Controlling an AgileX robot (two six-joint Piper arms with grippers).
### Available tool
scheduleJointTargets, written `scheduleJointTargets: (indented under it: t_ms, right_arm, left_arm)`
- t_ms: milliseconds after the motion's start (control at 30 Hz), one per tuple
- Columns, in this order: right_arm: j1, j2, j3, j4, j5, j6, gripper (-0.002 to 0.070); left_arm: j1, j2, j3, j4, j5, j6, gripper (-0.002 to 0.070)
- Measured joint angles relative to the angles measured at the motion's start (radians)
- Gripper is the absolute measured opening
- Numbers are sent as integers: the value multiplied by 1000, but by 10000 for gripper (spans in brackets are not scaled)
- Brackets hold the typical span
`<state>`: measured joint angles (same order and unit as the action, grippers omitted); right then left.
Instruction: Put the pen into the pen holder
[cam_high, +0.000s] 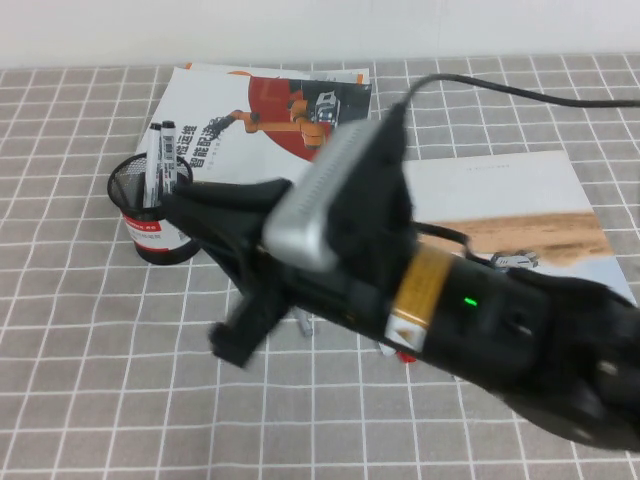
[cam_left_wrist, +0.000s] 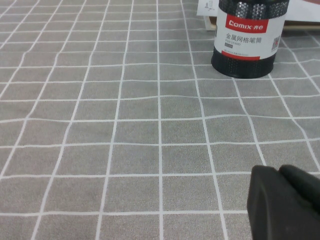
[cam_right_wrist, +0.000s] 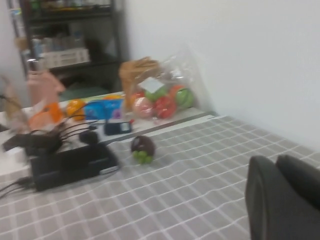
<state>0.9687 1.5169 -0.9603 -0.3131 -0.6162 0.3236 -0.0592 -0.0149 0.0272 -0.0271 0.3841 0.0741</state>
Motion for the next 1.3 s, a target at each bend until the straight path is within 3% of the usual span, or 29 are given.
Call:
scheduleJointTargets:
  t_ms: [600,933,1067,1300]
  right_arm:
    - [0,-296,453,-54,112,-108,-12]
    - [-14,-500,499,74,424,-110,-12]
    - [-115,-582,514,87,494,-110,-12]
    - [-409,-811,659,-31,422,-110,-12]
  left_arm:
    - [0,0,0,0,0,0,-3]
    - [0,0,0,0,0,0,-3]
    - [0,0,0,0,0,0,-3]
    - [0,0,0,0,0,0,-3]
